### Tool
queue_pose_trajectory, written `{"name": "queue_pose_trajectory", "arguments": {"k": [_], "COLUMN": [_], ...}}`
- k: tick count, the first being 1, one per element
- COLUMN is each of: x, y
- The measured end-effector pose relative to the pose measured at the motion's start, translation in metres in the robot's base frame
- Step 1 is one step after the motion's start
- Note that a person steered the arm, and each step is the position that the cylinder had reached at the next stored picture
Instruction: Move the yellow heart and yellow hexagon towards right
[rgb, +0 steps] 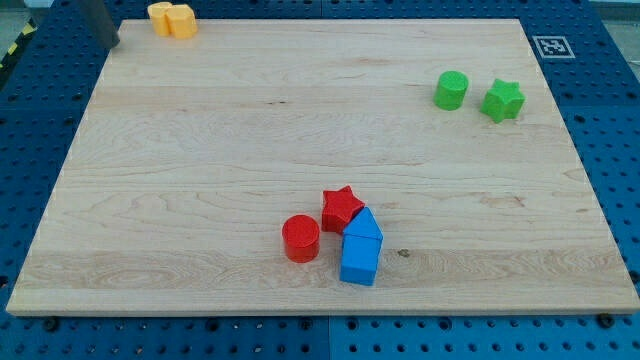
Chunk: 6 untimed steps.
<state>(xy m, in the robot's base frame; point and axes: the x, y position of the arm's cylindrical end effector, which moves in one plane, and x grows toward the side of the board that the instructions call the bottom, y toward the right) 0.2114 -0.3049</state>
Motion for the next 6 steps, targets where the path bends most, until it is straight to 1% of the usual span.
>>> {"name": "queue_pose_trajectory", "arguments": {"k": [1, 2, 3, 4, 5, 6], "x": [-0.020, -0.021, -0.020, -0.020, -0.020, -0.020], "y": [0.000, 0.001, 0.023, 0.090, 0.136, 0.160]}}
